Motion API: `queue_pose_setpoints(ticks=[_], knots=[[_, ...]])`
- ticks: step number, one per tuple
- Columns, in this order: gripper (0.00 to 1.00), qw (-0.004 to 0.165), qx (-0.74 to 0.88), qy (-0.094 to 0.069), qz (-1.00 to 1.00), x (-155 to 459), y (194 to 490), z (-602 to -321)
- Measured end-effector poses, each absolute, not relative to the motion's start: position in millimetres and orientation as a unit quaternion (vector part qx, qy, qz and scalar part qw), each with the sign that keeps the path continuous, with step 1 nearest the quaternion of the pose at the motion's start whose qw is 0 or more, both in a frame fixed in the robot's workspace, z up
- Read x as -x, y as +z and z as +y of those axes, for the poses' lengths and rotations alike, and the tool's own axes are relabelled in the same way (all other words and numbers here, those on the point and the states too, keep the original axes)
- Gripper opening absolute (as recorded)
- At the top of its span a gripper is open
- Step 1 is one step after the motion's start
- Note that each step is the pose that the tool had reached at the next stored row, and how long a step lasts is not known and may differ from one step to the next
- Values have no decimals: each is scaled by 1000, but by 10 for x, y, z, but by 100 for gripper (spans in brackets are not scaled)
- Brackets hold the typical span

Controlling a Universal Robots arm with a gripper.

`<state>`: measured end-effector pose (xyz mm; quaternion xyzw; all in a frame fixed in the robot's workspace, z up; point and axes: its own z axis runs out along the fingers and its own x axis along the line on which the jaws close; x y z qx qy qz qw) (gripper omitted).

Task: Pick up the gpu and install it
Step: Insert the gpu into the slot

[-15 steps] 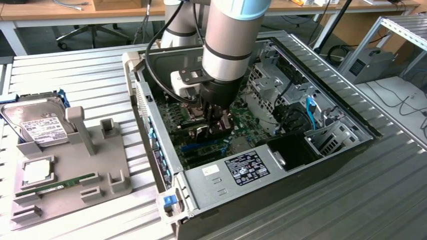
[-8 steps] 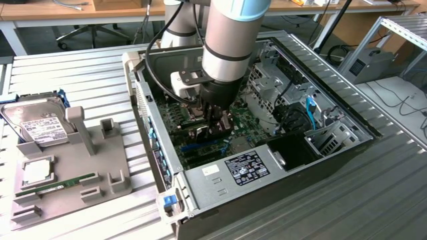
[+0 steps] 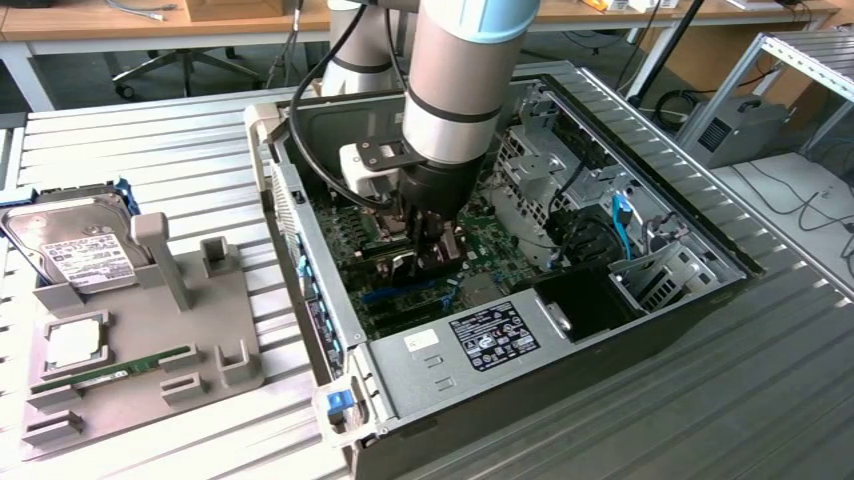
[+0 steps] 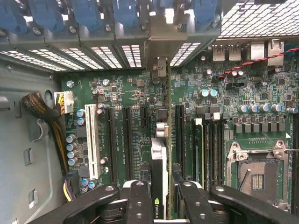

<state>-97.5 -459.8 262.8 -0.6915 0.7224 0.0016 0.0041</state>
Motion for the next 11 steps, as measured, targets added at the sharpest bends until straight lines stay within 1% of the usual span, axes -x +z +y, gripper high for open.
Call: queue_pose_setpoints(ticks=[11], knots=[[27, 4, 691, 2, 723, 992, 2628, -4598]])
